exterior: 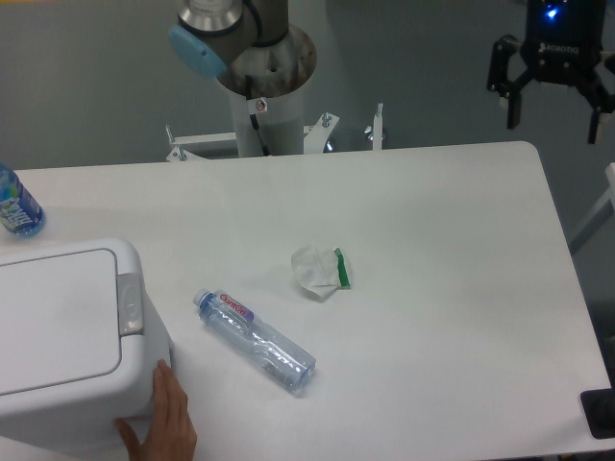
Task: Open the trash can
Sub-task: 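Move the gripper from its raised position toward the white trash can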
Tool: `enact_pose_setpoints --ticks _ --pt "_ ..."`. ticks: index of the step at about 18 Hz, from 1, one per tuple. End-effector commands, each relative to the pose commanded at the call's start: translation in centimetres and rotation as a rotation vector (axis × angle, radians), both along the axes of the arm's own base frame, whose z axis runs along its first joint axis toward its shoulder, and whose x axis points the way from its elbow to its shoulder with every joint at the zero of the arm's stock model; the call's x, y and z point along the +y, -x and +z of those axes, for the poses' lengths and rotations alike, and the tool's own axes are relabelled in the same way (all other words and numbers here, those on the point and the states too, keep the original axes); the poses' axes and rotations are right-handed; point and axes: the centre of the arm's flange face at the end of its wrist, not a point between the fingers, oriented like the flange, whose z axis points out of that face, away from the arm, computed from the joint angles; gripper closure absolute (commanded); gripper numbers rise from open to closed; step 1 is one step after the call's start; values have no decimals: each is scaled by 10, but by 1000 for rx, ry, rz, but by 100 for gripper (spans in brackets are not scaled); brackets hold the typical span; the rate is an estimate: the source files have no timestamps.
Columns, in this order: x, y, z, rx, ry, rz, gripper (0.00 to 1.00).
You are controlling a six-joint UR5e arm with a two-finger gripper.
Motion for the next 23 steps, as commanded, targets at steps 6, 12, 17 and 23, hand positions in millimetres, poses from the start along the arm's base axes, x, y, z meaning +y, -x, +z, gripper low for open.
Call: enact_pose_setpoints --ticks 6,12,17,23 --pt "1 -5 0 -10 -7 17 0" --pt "20 -19 3 -51 -47 92 0" --pt "82 -53 14 -106 -214 292 0" --pt "156 -113 4 -262 -285 385 0"
